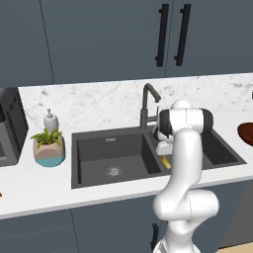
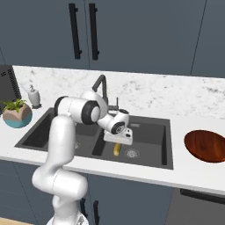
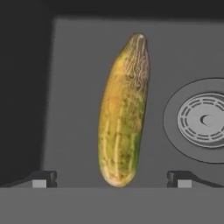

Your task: Pick the cucumber from the sink and place it in the bowl. Then pick the bowl and place it in the microwave. Then close the microwave door and press the start button.

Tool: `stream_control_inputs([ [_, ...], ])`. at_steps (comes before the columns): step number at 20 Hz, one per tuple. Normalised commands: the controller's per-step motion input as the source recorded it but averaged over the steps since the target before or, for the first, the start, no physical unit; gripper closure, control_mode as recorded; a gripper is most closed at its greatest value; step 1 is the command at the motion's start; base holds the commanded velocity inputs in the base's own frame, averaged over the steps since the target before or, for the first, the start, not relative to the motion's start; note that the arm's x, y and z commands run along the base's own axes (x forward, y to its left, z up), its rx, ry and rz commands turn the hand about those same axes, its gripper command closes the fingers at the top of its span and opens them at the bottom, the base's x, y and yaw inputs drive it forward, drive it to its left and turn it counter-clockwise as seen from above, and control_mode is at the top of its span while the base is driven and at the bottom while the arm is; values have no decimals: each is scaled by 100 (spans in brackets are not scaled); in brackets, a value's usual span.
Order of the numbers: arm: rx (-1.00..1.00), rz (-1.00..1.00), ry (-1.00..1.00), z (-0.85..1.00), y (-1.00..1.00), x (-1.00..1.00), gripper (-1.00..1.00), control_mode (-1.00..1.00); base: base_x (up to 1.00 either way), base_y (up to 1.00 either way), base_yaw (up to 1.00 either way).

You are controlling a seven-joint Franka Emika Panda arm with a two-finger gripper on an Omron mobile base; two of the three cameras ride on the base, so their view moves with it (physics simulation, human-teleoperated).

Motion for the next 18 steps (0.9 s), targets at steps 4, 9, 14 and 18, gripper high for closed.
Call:
stream_control_inputs([
  [4,5,0,8,-37,0,14,-100,-100,0,0,0],
  [9,1,0,3,-38,8,2,-100,-100,0,0,0],
  [14,0,0,0,-20,13,0,-100,-100,0,0,0],
  [18,0,0,0,-20,7,4,-100,-100,0,0,0],
])
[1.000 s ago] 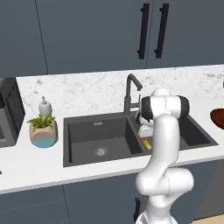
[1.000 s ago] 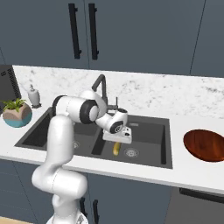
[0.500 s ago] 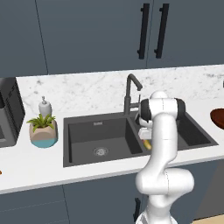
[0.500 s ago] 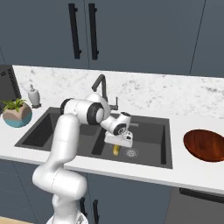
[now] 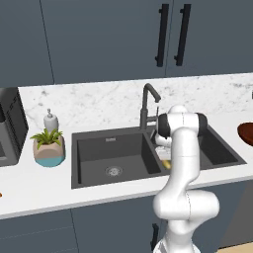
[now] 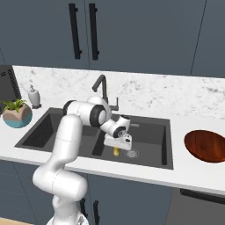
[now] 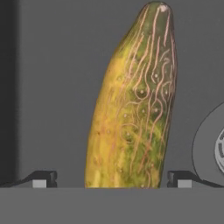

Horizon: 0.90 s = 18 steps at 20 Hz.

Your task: Pick the cucumber from the sink and place it in the bowl. Then pick the bowl and place it in the microwave. Then close the microwave door and press the start button.

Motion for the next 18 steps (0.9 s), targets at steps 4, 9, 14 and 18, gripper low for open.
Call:
stream_control_inputs([
  [4,0,0,0,-27,3,4,100,-100,0,0,0],
  [9,0,0,-3,-11,-1,-4,100,-100,0,0,0],
  [14,0,0,-16,7,-34,-49,100,-100,0,0,0],
  [18,0,0,-28,58,-58,-92,100,-100,0,0,0],
])
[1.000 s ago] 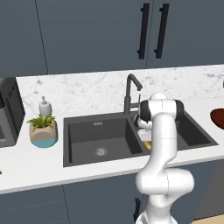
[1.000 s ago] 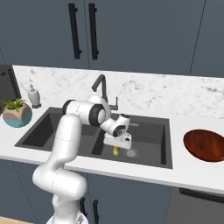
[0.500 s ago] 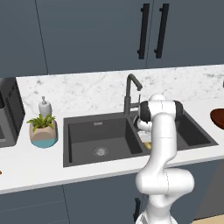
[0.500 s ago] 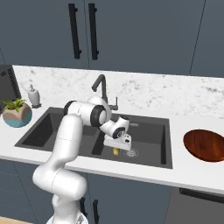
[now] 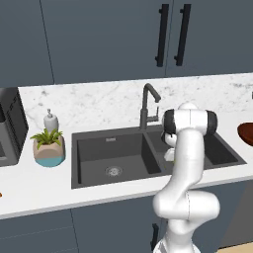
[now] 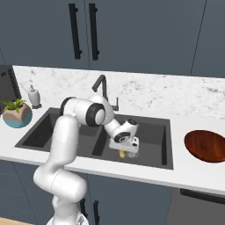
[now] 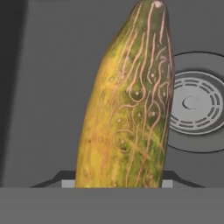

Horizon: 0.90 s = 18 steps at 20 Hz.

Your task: Pick the cucumber from the sink and place it in the bowl. Then pick the bowl and place it in the microwave. Then close the microwave door and press the start button.

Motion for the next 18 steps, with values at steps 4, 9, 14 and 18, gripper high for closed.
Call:
stream_control_inputs([
  [4,0,0,-17,97,-61,-70,100,-100,0,0,0],
  [9,0,-5,-5,100,-55,-30,100,-100,0,0,0],
  [14,0,-11,0,100,-49,-15,100,-100,0,0,0],
  [18,-4,-15,-4,100,-27,-9,100,-100,0,0,0],
])
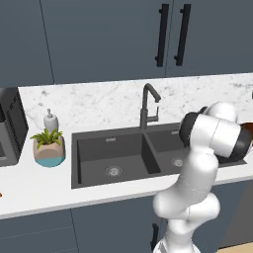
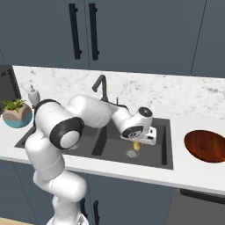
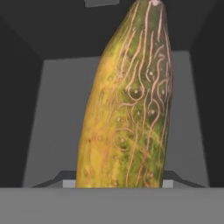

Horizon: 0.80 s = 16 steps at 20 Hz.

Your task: Pick the cucumber from the sink and place it in the bowl. Then pick the bowl and place it in the microwave. Then close the microwave door and press the start button.

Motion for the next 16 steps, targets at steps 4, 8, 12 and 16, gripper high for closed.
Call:
stream_control_inputs([
  [4,-15,-12,-17,100,-7,-3,100,-100,0,0,0],
  [8,-9,-10,-10,99,-18,-21,100,-100,0,0,0],
  [12,-9,-15,-24,62,-33,-35,100,-100,0,0,0],
  [16,-10,-19,-31,38,-31,-46,100,-100,0,0,0],
])
